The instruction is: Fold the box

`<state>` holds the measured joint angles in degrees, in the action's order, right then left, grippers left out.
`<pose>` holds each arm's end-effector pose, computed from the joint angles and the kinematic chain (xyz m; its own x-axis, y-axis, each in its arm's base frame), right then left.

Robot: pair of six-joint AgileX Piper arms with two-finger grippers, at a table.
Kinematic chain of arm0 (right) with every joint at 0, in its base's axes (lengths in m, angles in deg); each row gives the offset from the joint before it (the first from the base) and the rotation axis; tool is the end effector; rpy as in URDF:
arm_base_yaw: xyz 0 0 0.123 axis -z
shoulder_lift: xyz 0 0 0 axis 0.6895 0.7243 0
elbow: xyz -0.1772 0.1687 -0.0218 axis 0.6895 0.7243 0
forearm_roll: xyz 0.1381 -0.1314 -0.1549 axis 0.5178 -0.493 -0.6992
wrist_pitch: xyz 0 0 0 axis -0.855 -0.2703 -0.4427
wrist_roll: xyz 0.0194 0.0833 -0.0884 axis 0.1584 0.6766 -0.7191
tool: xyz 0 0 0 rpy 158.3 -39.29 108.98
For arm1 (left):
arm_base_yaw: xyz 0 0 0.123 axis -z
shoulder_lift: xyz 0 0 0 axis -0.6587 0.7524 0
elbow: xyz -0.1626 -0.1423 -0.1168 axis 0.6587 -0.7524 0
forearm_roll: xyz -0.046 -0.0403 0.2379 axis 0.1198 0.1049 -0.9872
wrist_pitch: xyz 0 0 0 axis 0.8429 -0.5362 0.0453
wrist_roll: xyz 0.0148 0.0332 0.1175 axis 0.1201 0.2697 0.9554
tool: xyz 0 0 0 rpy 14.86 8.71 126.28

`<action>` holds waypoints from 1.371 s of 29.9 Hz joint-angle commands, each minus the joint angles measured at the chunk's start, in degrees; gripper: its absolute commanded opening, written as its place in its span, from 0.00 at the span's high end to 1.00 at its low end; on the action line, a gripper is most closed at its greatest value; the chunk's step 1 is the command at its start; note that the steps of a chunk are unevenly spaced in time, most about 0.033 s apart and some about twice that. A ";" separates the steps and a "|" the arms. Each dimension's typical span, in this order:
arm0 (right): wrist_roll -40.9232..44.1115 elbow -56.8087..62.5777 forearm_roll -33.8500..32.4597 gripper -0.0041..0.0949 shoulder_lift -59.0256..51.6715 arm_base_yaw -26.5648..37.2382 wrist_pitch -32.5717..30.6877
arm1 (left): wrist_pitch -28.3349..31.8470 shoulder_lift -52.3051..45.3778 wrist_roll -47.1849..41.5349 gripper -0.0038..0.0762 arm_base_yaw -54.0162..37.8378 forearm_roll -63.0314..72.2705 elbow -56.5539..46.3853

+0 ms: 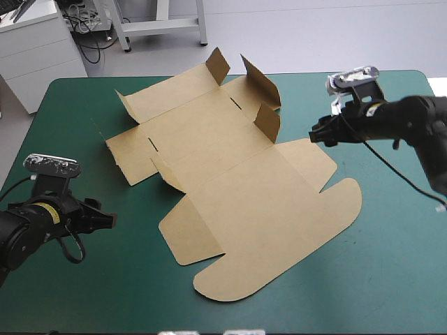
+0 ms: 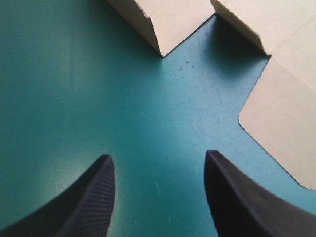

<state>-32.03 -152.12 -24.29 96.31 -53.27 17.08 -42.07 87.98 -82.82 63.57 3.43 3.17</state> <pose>0.3149 0.0794 0.3523 -0.6519 -0.2726 -0.7076 -0.4163 0.9086 0.0335 0.1758 -0.0444 0.3212 -0.7707 0.1371 -0.6222 0.1256 0.9901 0.0626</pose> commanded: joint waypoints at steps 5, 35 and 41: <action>-1.08 -22.60 1.35 0.36 16.35 -0.13 -4.39 | 0.99 -0.92 0.08 0.47 0.14 -1.42 2.03; -4.59 -52.15 2.69 0.35 50.10 -5.92 -1.87 | -3.46 -0.92 0.30 0.47 0.14 0.42 2.03; -5.56 -52.15 3.62 0.44 51.47 -6.77 -3.68 | -3.46 -0.92 -0.01 0.47 0.14 0.42 2.03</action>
<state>-36.57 -202.47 -21.69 150.80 -59.46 12.47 -46.11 87.59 -82.49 63.57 4.60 3.37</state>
